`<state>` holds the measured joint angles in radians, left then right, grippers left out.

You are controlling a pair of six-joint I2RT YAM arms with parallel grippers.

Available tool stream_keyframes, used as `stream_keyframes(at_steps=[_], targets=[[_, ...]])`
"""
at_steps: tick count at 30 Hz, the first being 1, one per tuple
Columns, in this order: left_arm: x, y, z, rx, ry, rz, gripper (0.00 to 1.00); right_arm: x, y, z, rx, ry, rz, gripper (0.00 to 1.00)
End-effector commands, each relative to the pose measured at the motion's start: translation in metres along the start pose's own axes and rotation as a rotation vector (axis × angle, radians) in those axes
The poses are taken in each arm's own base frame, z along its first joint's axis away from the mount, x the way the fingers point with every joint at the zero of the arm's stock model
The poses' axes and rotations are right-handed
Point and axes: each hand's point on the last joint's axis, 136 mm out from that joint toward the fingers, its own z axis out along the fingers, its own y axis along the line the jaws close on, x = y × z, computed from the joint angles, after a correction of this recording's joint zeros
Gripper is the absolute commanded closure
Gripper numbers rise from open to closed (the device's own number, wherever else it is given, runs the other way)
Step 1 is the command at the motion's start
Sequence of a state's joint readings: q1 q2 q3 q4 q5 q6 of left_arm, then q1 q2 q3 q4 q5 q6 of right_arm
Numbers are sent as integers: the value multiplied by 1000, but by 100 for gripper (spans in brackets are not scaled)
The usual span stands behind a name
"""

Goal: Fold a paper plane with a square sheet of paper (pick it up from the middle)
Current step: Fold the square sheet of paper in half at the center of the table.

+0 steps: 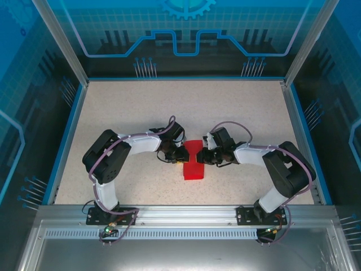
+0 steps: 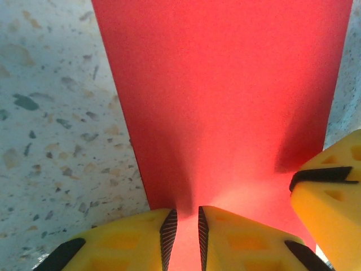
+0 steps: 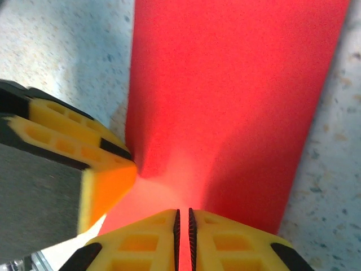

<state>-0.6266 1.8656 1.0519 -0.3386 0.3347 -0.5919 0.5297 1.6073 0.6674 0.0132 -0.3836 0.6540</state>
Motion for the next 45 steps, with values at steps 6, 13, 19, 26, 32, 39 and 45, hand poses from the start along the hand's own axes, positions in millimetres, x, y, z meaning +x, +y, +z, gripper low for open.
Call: stream_keyframes(at_steps=[6, 13, 19, 26, 32, 39, 45], targets=[[29, 63, 17, -240, 92, -53, 76, 31, -23, 6, 81, 118, -1, 85], [29, 65, 18, -248, 94, -53, 76, 40, -34, -2, 146, 146, -35, 85], [29, 66, 18, -255, 97, -54, 76, 39, -17, -15, 92, 125, -41, 84], [28, 65, 17, -252, 93, -52, 76, 21, 17, -14, -8, 75, -57, 84], [26, 63, 18, -250, 91, -47, 76, 37, 9, 6, 3, 138, -52, 84], [26, 64, 18, -257, 98, -42, 76, 57, -13, 4, 84, 205, -57, 84], [27, 67, 19, -267, 102, -41, 76, 72, -24, -1, 112, 247, -44, 84]])
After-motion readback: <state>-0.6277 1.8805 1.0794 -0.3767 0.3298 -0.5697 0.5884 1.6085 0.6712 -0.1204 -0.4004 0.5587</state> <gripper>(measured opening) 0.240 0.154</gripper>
